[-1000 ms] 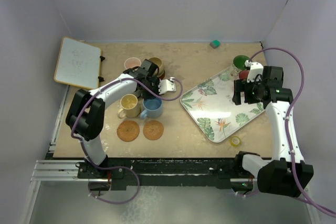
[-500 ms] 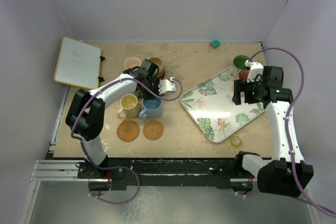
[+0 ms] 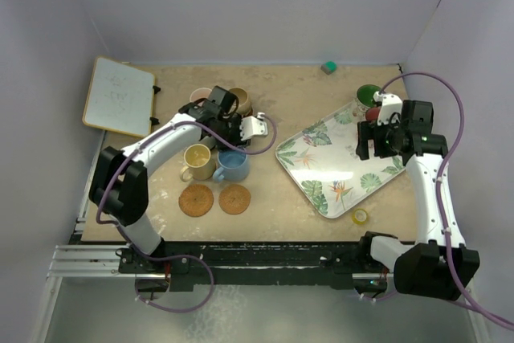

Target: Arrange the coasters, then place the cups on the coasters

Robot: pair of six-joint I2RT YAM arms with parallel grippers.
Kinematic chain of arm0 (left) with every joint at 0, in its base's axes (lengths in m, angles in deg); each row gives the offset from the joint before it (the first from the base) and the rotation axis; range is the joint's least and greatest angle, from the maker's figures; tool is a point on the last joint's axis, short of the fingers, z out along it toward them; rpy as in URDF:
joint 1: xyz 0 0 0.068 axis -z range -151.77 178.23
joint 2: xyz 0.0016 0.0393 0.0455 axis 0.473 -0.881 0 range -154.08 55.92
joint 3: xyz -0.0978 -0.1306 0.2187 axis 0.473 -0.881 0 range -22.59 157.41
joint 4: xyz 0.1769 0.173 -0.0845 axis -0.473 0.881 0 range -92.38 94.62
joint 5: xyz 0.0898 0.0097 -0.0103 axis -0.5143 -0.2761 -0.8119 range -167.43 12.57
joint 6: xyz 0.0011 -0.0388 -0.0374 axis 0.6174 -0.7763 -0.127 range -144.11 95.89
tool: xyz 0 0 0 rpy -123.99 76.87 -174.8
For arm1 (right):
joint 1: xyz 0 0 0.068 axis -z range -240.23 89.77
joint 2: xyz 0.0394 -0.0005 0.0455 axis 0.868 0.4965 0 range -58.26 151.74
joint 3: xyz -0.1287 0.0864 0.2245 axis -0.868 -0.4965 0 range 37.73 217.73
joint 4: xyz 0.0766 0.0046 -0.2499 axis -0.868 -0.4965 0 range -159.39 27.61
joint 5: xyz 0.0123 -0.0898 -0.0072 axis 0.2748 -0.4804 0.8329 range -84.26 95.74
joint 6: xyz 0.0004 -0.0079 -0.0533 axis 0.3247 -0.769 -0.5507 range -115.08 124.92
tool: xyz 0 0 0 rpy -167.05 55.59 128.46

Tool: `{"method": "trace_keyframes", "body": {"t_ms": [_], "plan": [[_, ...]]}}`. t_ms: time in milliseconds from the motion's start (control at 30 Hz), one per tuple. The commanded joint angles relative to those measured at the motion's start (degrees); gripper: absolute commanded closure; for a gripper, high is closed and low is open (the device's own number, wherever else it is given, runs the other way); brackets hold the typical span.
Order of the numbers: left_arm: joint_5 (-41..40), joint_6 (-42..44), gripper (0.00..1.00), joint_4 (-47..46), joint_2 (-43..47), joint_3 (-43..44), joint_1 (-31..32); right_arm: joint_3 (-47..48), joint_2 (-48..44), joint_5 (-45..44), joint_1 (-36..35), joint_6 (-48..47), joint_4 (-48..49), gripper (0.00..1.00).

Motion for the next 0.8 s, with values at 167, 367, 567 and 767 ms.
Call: {"method": "trace_keyframes", "body": {"t_ms": [167,367,567,767], "plan": [[0.76,-6.58,0.55,-3.46,10.89,0.04,-0.42,4.68,2.86,-0.78,0.17,-2.48,3.72,0.14],[-3.4,-12.3,0.49,-8.1,16.09,-2.38,-0.49,9.47,7.97,-2.22,0.1,-7.1,3.92,0.14],[-6.79,-15.8,0.38,-10.74,19.37,-5.29,-0.87,11.89,12.81,-3.83,-0.01,-13.49,6.69,0.13],[-9.19,-19.44,0.27,-13.68,22.81,-8.81,-1.92,13.54,17.72,-7.14,-0.09,-19.5,9.0,0.13]]}}
